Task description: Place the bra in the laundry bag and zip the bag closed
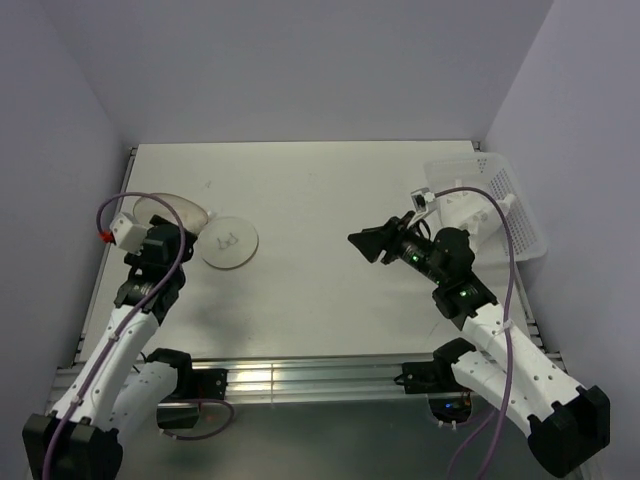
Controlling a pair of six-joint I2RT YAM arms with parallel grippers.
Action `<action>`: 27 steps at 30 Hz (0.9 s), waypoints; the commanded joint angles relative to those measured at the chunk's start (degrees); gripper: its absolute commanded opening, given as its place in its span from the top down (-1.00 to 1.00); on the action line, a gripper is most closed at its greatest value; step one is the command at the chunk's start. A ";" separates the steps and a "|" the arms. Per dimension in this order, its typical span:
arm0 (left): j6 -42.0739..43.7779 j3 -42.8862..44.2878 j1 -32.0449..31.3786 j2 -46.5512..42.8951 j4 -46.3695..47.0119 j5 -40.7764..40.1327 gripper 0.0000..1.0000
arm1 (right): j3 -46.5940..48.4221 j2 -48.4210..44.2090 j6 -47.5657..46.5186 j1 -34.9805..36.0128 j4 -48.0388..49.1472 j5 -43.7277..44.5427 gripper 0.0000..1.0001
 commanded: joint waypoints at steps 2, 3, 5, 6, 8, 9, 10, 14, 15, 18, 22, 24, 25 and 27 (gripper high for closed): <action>-2.79 0.77 1.02 6.62 6.42 -9.09 -0.48 | -0.68 1.69 -1.57 2.22 2.86 -0.45 -0.25; -2.44 0.42 2.50 10.21 8.08 -7.17 -0.48 | -0.94 1.69 -1.57 2.75 2.95 -0.54 -0.25; -2.26 0.85 4.61 16.79 12.65 -5.93 -0.49 | -1.03 1.60 -1.66 3.10 2.60 -1.16 -0.25; -1.83 1.38 5.24 19.45 13.97 -4.97 -0.49 | -0.95 1.43 -1.75 3.37 2.51 -1.25 -0.25; -0.95 3.31 6.81 26.28 18.00 -1.63 -0.47 | -0.86 0.73 -2.27 3.54 1.63 -0.98 -0.25; -0.77 4.10 7.09 28.24 18.73 -1.36 -0.46 | -0.86 0.38 -2.45 3.63 1.02 -0.72 -0.25; -0.25 4.55 7.44 29.83 19.86 0.21 -0.43 | -0.86 -0.24 -2.80 3.63 0.75 -0.46 -0.25; 1.86 5.51 8.93 36.59 27.59 2.16 -0.35 | -0.59 -0.51 -3.42 3.81 0.22 -0.45 -0.25; 2.13 5.78 9.46 37.74 28.13 2.60 -0.31 | -0.51 -0.33 -3.51 3.81 0.05 -0.63 -0.25; 2.40 6.92 11.21 41.18 29.27 4.79 -0.22 | -0.33 0.55 -3.59 3.98 0.14 -1.16 -0.25; 3.45 8.06 11.75 42.32 29.46 4.98 -0.01 | 0.02 1.43 -4.03 4.34 -0.30 -0.81 -0.25; 2.84 9.73 11.75 43.11 27.62 3.93 0.03 | 0.29 1.43 -4.12 4.42 -0.57 -0.72 -0.25; 2.57 10.08 11.83 43.29 26.39 3.92 0.07 | 0.29 1.34 -4.21 4.43 -0.65 -0.46 -0.25; 2.13 10.61 11.84 43.82 25.77 4.01 0.26 | 0.37 1.16 -4.30 4.43 -1.09 -0.19 -0.25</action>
